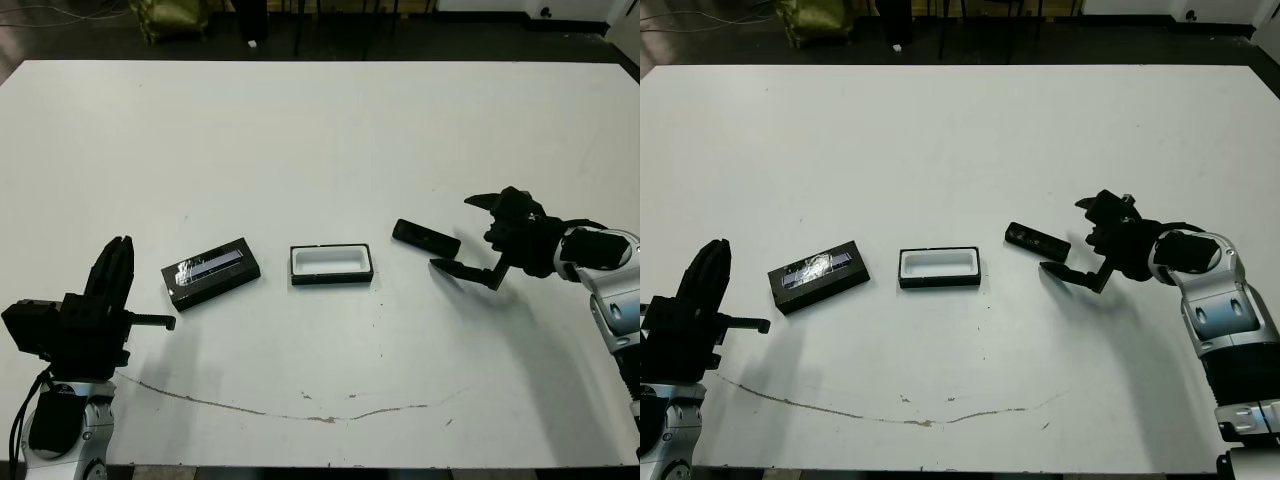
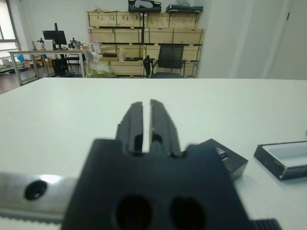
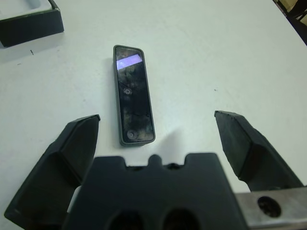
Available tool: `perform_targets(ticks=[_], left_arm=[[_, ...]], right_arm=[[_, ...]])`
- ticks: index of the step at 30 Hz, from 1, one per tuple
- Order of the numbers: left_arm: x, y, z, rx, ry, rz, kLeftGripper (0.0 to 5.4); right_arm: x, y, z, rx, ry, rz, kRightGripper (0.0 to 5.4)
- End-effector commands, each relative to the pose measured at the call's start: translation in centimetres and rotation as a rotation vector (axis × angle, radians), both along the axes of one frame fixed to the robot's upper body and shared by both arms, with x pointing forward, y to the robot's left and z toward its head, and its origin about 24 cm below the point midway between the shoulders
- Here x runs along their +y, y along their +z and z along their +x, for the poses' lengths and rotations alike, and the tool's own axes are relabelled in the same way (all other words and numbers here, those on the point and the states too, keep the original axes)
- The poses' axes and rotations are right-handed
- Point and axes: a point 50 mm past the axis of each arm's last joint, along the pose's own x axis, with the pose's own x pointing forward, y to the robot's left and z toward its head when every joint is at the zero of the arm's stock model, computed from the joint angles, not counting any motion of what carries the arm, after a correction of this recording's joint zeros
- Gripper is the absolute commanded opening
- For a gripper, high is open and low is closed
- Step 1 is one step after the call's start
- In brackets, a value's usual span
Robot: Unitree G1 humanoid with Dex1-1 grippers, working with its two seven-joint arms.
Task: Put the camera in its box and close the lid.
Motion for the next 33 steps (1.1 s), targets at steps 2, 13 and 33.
perform_targets(ticks=[2, 13, 33], left_arm=[[0.3, -0.7, -0.1, 0.041, 0.005, 0.007, 0.00], [0.5, -0.7, -0.1, 0.047, 0.004, 0.025, 0.00], [0.5, -0.6, -0.2, 0.047, 0.012, 0.022, 0.00]], right_arm=[[0.1, -0.7, 0.1, 0.017, 0.023, -0.039, 5.39], [0.1, -2.0, 0.1, 0.088, 0.006, 0.037, 4.19], [1.0, -6.8, -0.7, 0.281, -0.033, 0.070, 0.47]])
